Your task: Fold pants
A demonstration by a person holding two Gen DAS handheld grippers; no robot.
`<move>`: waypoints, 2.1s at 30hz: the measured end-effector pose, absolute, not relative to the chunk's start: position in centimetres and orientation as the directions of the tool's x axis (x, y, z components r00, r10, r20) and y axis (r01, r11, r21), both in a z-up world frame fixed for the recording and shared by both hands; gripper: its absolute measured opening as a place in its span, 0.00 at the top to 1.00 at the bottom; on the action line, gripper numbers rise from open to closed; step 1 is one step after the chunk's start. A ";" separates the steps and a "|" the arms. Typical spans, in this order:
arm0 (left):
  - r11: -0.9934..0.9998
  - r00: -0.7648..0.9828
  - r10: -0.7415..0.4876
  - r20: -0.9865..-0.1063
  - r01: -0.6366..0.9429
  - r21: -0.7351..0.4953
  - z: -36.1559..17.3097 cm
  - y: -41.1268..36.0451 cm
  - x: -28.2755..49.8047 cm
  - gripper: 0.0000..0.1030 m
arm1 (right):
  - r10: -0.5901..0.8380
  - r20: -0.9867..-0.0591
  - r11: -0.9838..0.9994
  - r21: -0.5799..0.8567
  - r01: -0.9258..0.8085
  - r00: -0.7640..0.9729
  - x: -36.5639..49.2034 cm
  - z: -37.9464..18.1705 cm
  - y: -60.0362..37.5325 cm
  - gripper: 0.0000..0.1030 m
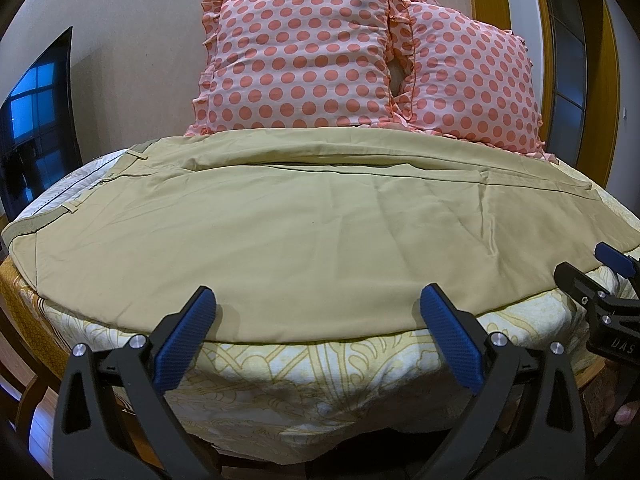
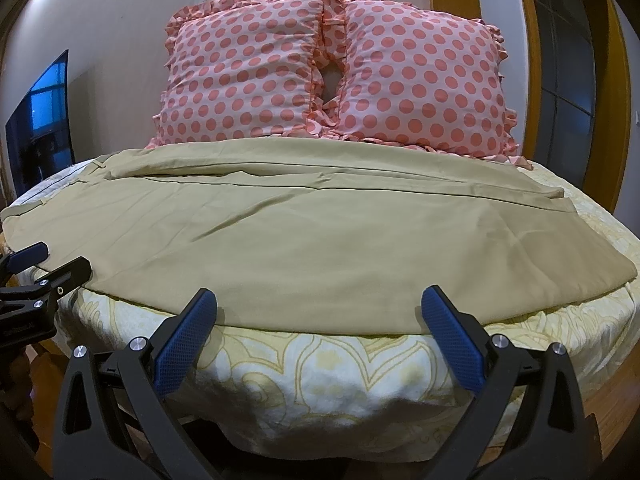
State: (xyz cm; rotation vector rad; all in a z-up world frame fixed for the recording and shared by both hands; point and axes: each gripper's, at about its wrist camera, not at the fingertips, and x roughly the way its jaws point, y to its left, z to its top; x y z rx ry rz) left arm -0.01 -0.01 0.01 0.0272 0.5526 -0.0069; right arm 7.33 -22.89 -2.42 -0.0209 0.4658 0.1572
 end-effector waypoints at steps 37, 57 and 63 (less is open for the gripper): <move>0.962 0.749 -0.082 -0.657 -0.114 -0.250 4.2 6.1 16.2 0.02 | -0.232 -0.822 0.784 0.159 0.600 0.521 47.6 2.3 -47.9 0.39; 0.923 0.733 -0.149 -0.663 -0.139 -0.360 3.1 7.6 16.4 0.02 | 0.048 -0.450 0.792 0.562 0.240 0.892 29.3 6.6 -49.7 0.96; 0.928 0.751 -0.125 -0.648 -0.142 -0.343 3.5 7.4 15.9 0.02 | 0.073 -0.438 0.675 0.683 0.278 0.896 14.8 2.5 -49.5 0.99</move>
